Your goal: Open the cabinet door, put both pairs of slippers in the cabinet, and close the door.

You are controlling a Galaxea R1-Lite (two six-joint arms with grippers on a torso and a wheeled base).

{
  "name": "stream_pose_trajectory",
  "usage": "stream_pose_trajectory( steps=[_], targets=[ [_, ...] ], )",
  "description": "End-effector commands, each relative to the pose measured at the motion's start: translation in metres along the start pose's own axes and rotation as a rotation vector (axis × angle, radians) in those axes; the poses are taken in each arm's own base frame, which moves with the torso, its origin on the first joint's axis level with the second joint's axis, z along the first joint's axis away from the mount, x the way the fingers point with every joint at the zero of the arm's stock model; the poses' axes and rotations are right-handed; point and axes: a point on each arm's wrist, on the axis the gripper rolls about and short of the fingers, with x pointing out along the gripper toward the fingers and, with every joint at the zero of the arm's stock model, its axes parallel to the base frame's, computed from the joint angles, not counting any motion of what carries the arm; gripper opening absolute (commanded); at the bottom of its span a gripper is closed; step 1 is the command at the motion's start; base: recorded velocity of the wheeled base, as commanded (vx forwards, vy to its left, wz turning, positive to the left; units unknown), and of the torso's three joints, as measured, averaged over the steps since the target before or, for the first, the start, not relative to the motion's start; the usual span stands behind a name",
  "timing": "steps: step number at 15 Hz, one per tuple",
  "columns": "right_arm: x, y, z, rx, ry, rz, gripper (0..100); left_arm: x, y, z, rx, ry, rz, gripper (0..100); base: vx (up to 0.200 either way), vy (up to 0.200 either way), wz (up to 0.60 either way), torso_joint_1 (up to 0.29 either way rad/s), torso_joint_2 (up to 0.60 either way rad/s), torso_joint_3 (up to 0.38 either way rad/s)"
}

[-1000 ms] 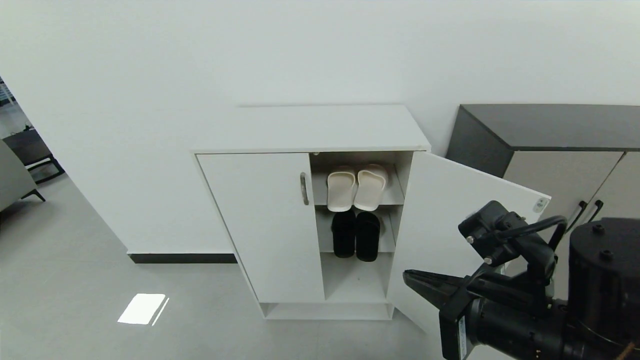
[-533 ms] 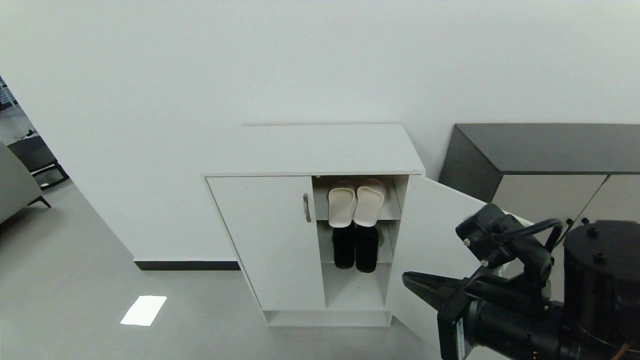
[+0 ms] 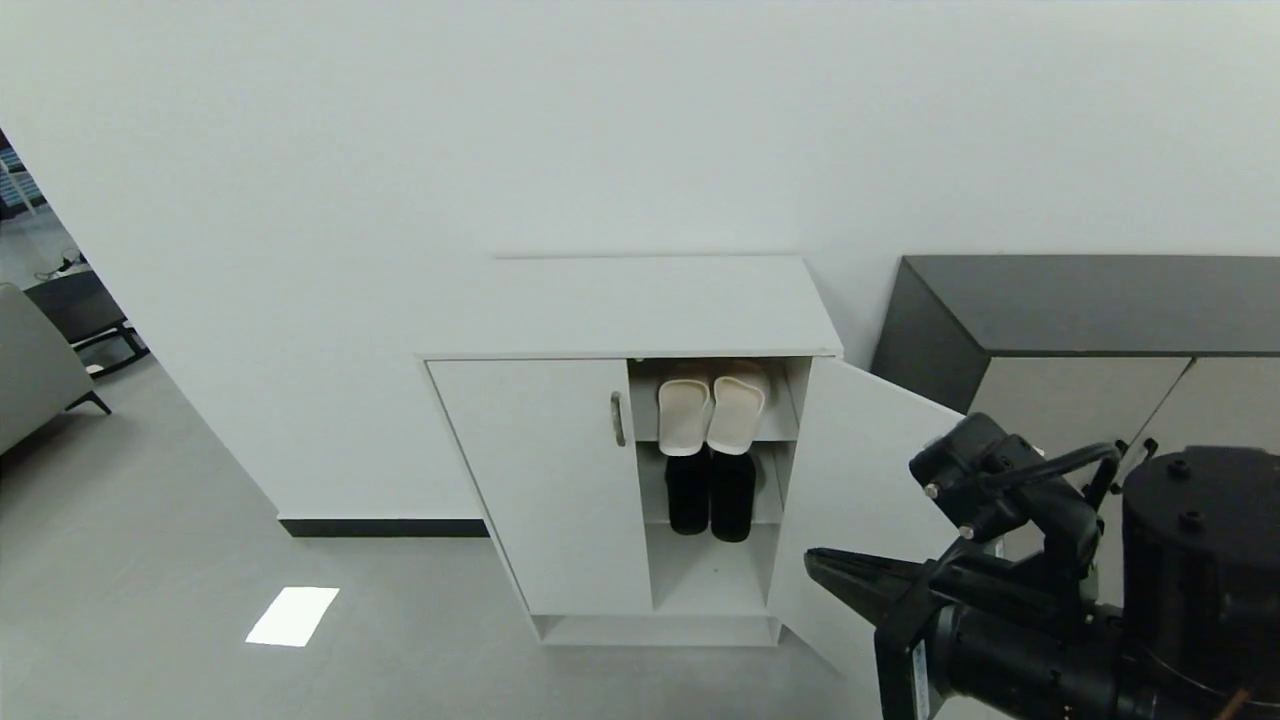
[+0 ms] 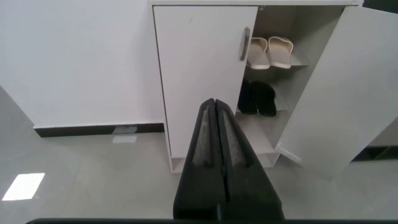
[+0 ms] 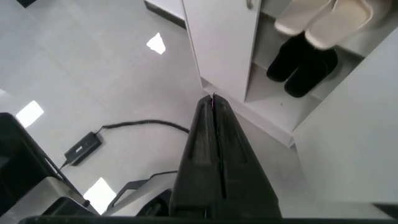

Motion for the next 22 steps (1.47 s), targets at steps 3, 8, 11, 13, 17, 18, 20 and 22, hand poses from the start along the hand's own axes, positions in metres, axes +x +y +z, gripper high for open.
stream_pose_trajectory(
  steps=[3, 8, 11, 13, 17, 18, 20, 22],
  targets=[
    [0.004, -0.002, -0.002, 0.0, 0.01, -0.011, 0, 0.0, 0.0, 0.0, -0.001, 0.001, 0.0, 0, 0.0, 0.0, 0.0, 0.0, 0.0, 0.0],
    [0.023, -0.06, 0.005, 0.071, 0.005, -0.246, 0, 0.0, 0.0, 0.0, -0.003, 0.001, -0.002, 0, 0.0, 0.0, 0.0, 0.0, 0.0, 0.0],
    [0.027, -0.111, 0.005, 0.102, 0.02, -0.414, 0, 0.0, 0.0, 0.0, -0.004, 0.001, 0.001, 0, 0.0, 0.0, 0.0, 0.0, 0.0, 0.0],
    [0.027, -0.144, 0.004, 0.109, 0.036, -0.518, 0, 0.0, 0.0, 0.0, -0.004, 0.001, 0.001, 0, 0.0, 0.0, 0.0, 0.0, 0.0, 0.0],
    [0.031, -0.204, 0.0, 0.168, 0.052, -0.68, 0, 0.0, 0.0, 0.0, -0.004, 0.001, 0.001, 0, 0.0, 0.0, 0.0, 0.0, 0.0, 0.0],
    [0.03, -0.223, -0.002, 0.176, 0.061, -0.73, 0, 0.0, 0.0, 0.0, -0.004, 0.001, 0.001, 0, 0.0, 0.0, 0.0, 0.0, 0.0, 0.0],
    [0.026, -0.244, -0.004, 0.196, 0.062, -0.767, 0, 0.0, 0.0, 0.0, -0.004, 0.001, 0.001, 0, 0.0, 0.0, 0.0, 0.0, 0.0, 0.0],
    [0.026, -0.257, -0.006, 0.2, 0.069, -0.795, 0, 0.0, 0.0, 0.0, -0.004, -0.001, 0.001, 0, 0.0, 0.0, 0.0, 0.0, 0.0, 0.0]
  ],
)
